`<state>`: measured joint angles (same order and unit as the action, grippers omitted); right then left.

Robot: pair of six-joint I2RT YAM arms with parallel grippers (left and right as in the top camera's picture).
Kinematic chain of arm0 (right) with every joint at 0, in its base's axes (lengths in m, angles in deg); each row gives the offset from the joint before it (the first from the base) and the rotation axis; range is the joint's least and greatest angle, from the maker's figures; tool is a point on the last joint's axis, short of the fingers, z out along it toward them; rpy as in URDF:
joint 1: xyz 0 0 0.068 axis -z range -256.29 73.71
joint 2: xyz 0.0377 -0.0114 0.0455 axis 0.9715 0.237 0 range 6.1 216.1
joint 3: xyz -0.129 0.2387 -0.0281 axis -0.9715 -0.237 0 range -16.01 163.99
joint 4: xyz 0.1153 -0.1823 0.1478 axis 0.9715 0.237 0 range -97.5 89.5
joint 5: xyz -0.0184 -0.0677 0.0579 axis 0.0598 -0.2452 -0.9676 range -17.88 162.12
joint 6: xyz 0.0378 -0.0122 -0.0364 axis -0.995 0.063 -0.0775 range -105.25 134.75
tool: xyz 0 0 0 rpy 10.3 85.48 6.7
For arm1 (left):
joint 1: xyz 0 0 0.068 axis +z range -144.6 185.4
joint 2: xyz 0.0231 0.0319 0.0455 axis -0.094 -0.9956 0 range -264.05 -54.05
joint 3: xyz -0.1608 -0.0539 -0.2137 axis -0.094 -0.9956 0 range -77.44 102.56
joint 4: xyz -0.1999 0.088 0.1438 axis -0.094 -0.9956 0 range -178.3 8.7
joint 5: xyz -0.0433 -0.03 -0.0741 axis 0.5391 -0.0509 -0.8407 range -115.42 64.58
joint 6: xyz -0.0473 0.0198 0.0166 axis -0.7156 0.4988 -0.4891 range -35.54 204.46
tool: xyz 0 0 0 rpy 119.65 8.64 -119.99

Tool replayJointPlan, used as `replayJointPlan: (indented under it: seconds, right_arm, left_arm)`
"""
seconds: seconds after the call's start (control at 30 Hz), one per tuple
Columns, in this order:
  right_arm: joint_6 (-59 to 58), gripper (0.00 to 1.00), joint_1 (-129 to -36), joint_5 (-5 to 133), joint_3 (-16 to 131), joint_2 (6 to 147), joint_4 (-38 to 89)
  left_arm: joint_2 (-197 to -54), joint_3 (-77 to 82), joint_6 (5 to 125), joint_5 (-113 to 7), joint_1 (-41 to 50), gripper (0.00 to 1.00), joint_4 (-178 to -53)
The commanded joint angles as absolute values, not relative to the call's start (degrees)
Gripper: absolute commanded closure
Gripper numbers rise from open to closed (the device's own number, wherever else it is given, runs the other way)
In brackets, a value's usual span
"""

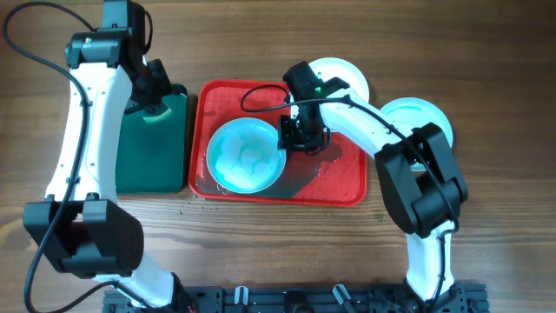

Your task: Clean dirty plates on tray and stack at the side

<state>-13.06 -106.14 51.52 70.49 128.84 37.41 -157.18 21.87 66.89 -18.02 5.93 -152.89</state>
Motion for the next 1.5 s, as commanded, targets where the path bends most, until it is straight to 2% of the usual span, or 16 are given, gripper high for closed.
replayJointPlan:
  seconds: [0.0, 0.1, 0.17, 0.23, 0.27, 0.47, 0.6, 0.73, 0.97, 1.2, 1.23, 1.47]
  right_arm:
    - [-13.2, 0.64, -106.1, 47.0, 71.1, 132.2, 36.3]
    - [-14.1, 0.71, -106.0, 45.3, 71.1, 133.0, 36.0]
    - [-15.9, 0.82, -106.0, 45.2, 71.1, 133.1, 35.6]
    - [-15.3, 0.88, -106.0, 44.0, 71.1, 133.1, 35.0]
    - [-14.1, 0.96, -106.0, 42.6, 71.1, 133.1, 34.5]
    - [-11.7, 0.96, -106.0, 41.6, 71.1, 130.4, 34.1]
    - [-12.4, 0.96, -106.5, 56.2, 71.1, 122.7, 36.5]
    - [-13.2, 0.96, -109.2, 77.8, 71.1, 113.9, 39.9]
    - [-15.3, 0.96, -122.8, 120.5, 71.1, 106.3, 45.3]
    - [-15.2, 0.96, -133.4, 135.4, 71.0, 106.3, 45.9]
    - [-15.2, 0.96, -135.2, 141.1, 71.0, 106.3, 45.9]
    - [-13.3, 0.96, -138.5, 154.1, 71.0, 106.3, 45.5]
  left_arm:
    - [-157.3, 22.1, 65.8, -18.5, 6.2, 0.96, -152.5]
    - [-157.3, 22.1, 65.8, -18.5, 6.2, 0.96, -152.5]
    - [-157.3, 22.1, 65.8, -18.5, 6.2, 0.96, -152.5]
    - [-157.3, 22.1, 65.8, -18.5, 6.2, 0.96, -152.5]
    - [-157.3, 22.1, 65.8, -18.5, 6.2, 0.96, -152.5]
    - [-157.3, 22.1, 65.8, -18.5, 6.2, 0.96, -153.5]
    - [-157.3, 22.1, 66.0, -18.5, 6.2, 0.96, -154.4]
    - [-157.3, 22.1, 66.0, -18.5, 6.2, 0.96, -154.2]
    - [-157.3, 22.1, 66.0, -18.5, 6.2, 0.96, -154.2]
    - [-157.3, 22.1, 66.0, -18.5, 6.2, 0.96, -154.2]
    - [-157.3, 22.1, 66.0, -18.5, 6.2, 0.96, -154.2]
    - [-157.3, 22.1, 66.0, -18.5, 6.2, 0.96, -154.2]
